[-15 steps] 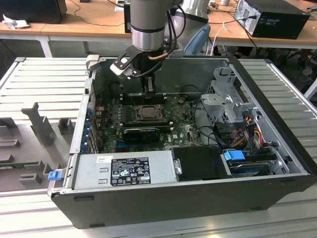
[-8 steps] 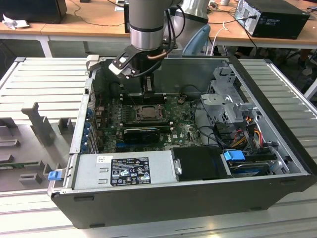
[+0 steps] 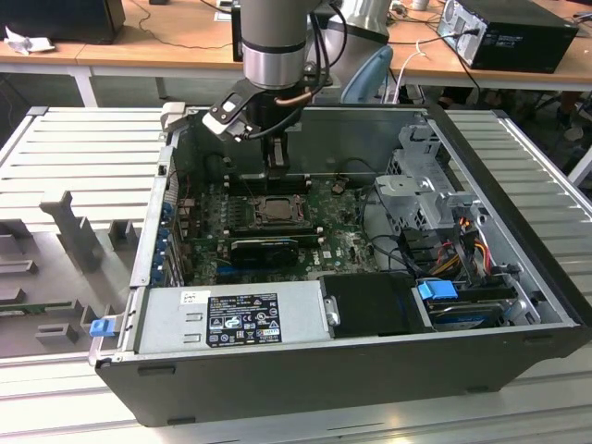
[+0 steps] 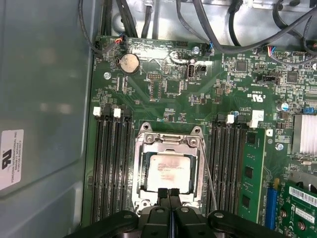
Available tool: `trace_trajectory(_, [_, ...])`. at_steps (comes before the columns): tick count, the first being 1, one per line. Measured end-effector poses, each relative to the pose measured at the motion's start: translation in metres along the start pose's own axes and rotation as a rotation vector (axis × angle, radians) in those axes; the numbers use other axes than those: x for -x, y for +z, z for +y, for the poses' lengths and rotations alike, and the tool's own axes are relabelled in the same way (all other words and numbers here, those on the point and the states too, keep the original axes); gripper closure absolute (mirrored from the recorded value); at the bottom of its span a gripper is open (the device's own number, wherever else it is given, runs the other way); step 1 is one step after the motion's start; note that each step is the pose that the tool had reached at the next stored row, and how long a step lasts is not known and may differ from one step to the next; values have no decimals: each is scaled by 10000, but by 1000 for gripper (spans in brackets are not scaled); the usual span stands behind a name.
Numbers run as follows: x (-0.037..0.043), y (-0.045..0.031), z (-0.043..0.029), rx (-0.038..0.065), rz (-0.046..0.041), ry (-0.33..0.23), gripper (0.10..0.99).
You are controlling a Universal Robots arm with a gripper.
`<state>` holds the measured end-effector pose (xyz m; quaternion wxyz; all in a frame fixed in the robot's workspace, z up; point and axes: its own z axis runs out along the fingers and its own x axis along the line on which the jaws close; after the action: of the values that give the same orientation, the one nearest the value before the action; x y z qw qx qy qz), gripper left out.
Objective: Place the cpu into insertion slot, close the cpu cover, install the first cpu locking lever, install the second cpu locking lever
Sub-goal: 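Install the first cpu locking lever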
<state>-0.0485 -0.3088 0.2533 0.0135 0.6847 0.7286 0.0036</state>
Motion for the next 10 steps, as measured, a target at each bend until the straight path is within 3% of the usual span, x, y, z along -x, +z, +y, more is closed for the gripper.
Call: trace_trajectory(10, [1,-72,1,0,0,-1,980])
